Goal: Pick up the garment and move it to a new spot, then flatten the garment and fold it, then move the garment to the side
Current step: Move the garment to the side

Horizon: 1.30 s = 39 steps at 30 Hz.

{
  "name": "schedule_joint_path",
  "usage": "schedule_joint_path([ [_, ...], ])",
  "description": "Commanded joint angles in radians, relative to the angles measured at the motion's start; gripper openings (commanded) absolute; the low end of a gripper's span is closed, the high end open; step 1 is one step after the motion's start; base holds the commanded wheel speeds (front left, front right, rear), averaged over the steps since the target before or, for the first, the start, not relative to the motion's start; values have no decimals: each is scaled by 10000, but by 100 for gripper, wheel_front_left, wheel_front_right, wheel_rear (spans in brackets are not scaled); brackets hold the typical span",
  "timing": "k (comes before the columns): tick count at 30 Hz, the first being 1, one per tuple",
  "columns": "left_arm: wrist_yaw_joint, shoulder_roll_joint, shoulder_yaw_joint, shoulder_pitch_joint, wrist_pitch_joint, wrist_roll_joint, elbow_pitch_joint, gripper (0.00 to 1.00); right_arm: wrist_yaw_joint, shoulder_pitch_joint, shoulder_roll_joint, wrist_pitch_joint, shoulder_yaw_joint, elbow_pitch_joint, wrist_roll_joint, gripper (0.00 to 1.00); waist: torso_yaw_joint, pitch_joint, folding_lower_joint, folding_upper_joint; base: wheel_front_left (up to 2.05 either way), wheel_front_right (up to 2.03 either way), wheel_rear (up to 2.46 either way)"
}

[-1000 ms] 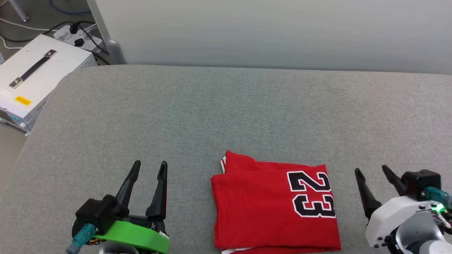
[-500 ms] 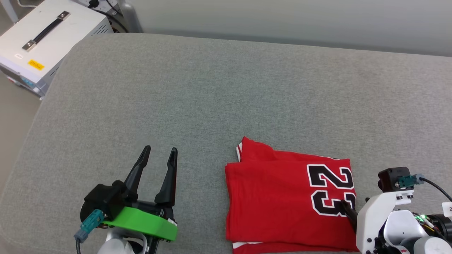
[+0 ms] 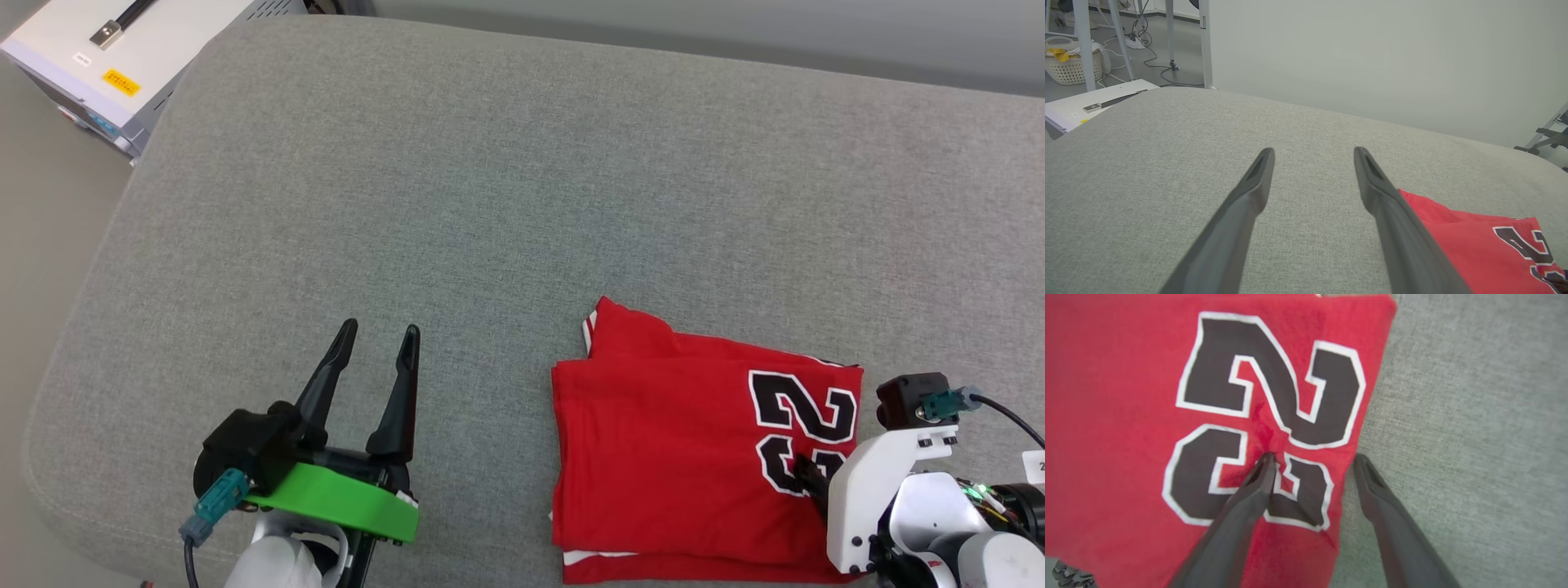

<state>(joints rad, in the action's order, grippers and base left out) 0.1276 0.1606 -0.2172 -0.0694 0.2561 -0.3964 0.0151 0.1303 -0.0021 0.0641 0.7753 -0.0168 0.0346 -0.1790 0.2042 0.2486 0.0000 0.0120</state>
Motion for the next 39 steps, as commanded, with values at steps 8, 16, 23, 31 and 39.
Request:
schedule_joint_path([
  [8, 31, 135, -81, -203, 57, 293, 84, 100, 4, -230, 89, -533, 494, -495, 323, 0, -165, -167, 0, -120, 0, 0, 0],
  [16, 31, 137, -176, 63, 57, 237, 138, 100, 4, -571, 1181, -811, 1263, 642, 1090, 0, -1049, -662, 0, -120, 0, 0, 0],
  [23, 31, 169, -119, 336, 57, 255, 81, 100, 4, -1459, 3574, -709, 2457, 1361, 1600, 0, -2598, -612, 0, -120, 0, 0, 0],
  [31, 31, 848, -909, -21, 57, 206, -587, 100, 4, -2987, 5944, -1075, 2327, 791, 1055, 0, -4716, 475, 0, -120, 0, 0, 0],
  [39, 31, 1709, -1169, -829, 57, 347, -1767, 100, 4, -4280, 6705, -2556, 1824, -1454, 990, 0, -5502, 1954, 0, -120, 0, 0, 0],
])
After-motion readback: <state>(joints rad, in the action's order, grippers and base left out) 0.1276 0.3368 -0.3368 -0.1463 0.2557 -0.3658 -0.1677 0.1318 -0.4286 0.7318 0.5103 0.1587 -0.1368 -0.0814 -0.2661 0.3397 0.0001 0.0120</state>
